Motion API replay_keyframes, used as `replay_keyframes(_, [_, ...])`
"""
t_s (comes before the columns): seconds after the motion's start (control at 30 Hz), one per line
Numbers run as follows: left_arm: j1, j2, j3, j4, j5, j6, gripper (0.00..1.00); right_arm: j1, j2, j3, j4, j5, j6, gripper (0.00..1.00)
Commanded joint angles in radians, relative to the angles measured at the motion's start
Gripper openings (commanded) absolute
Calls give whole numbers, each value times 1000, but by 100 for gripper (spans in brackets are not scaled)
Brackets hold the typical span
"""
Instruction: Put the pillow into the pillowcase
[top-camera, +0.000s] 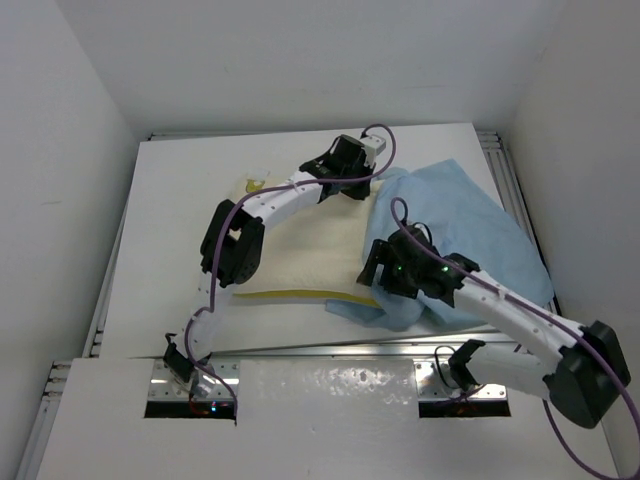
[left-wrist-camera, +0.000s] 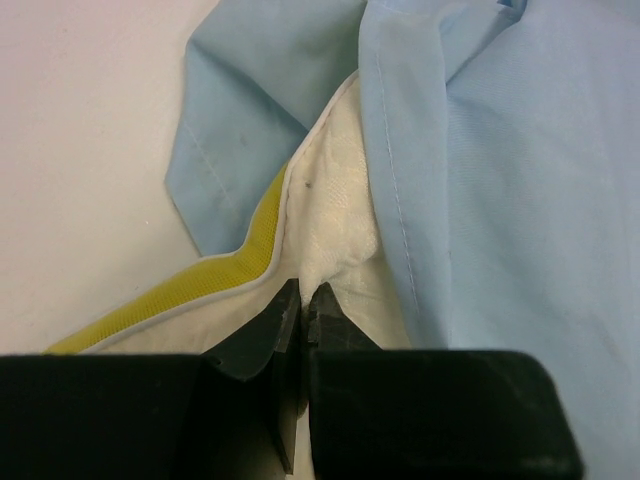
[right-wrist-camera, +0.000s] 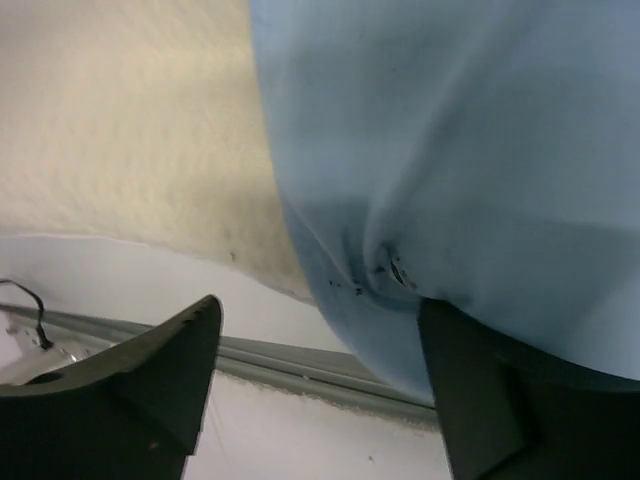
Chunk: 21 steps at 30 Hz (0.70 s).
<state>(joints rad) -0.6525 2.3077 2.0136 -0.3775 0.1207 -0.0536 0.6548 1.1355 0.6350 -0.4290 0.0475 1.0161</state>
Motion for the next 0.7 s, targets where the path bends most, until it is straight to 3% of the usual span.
replay_keyframes(0.0, [10,-67,30,48,-21,-8,0,2,-118,136,-172,159,-2,84])
replay_keyframes(0.03, [10,-67,25,48,-20,-9,0,2,-140,162,-254,204,10,97])
replay_keyframes(0.13, [10,-67,20,48,-4,-14,0,2,-238,184,-339,308,93,99])
replay_keyframes(0.23, [7,-60,23,51,17,-17,0,0,-324,59,-343,376,189,99])
replay_keyframes(0.43, [-1,-67,24,48,31,-14,0,-1,-323,-73,-195,518,225,99])
replay_keyframes(0.53, [-1,-74,24,43,31,-11,0,-1,-299,-128,-147,508,324,99])
replay_keyframes(0.67, [-6,-73,22,42,25,-9,0,-1,-313,-294,182,408,415,99])
